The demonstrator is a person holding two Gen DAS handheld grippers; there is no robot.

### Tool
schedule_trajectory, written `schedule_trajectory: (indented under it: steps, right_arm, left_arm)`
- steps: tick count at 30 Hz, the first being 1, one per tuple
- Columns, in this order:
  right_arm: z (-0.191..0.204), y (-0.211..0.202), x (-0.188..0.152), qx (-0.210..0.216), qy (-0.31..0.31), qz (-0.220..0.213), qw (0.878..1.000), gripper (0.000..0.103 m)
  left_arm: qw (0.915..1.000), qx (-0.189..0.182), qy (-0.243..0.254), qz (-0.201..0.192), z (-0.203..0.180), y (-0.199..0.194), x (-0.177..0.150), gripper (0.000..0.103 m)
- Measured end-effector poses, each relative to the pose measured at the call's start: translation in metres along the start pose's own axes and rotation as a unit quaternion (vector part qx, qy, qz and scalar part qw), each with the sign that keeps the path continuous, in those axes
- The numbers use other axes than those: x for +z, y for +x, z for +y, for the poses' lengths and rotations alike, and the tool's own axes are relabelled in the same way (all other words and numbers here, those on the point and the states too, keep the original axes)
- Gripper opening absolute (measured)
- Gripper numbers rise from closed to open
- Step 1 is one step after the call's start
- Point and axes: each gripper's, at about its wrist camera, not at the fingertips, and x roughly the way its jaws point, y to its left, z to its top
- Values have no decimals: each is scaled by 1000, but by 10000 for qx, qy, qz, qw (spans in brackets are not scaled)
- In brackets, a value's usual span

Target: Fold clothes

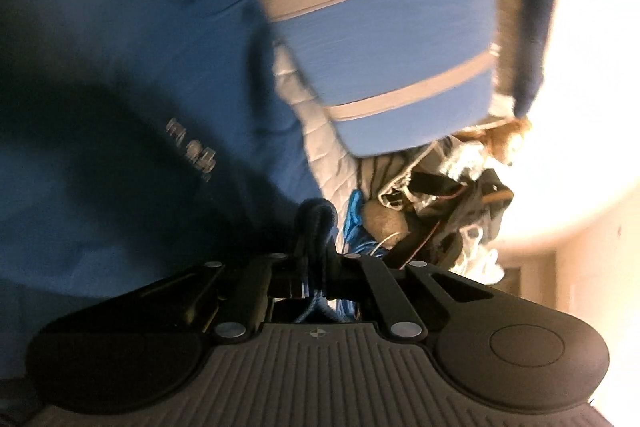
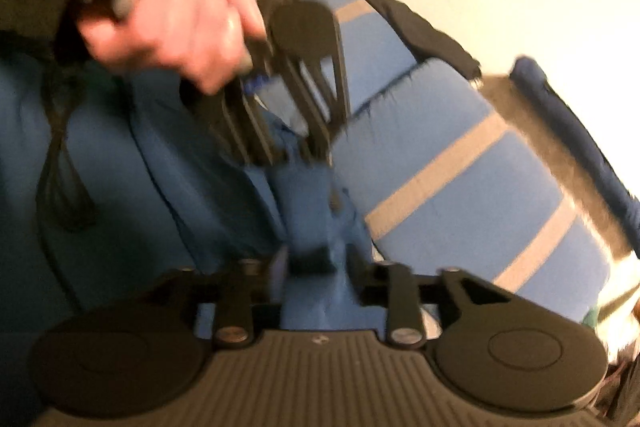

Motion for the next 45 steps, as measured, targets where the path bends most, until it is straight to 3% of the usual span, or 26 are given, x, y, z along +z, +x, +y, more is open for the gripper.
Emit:
schedule_trajectory:
  steps: [2,6,16,25,34,39,43,45]
  right_arm:
    - [-6,1,-7,-101,77,138,9998,77]
    - [-20,4,-26,-183,474,567,9971,87]
    - [-52,25,-86,-886,1334,1519,9753,98]
    - [-84,31,-109,-1121,2921,1890,9308,99]
    - [-106,37,-108,-680,3913,1862,8987,95]
    - [-108,46,-108,-487,4200,1971,8845,77]
    - [-103,46,-107,-368,4239,1953,8836,75]
    - [-99,44,-105,-248,4258,1898,8843,65]
  left_arm:
    - [9995,39,290,-130,-14,-9,0,5]
    - [9964,56,756,-381,-37,-26,2,5]
    - [9876,74,1264,-930,-71,-66,6,5]
    - [9802,221,1493,-1285,-83,-102,10,5]
    - [9732,319,1519,-1697,-84,-147,25,5]
    - [9702,476,1493,-1850,-74,-169,33,5]
    - [9696,597,1362,-1942,-62,-187,40,5]
    - [9687,682,1372,-1955,-57,-193,42,5]
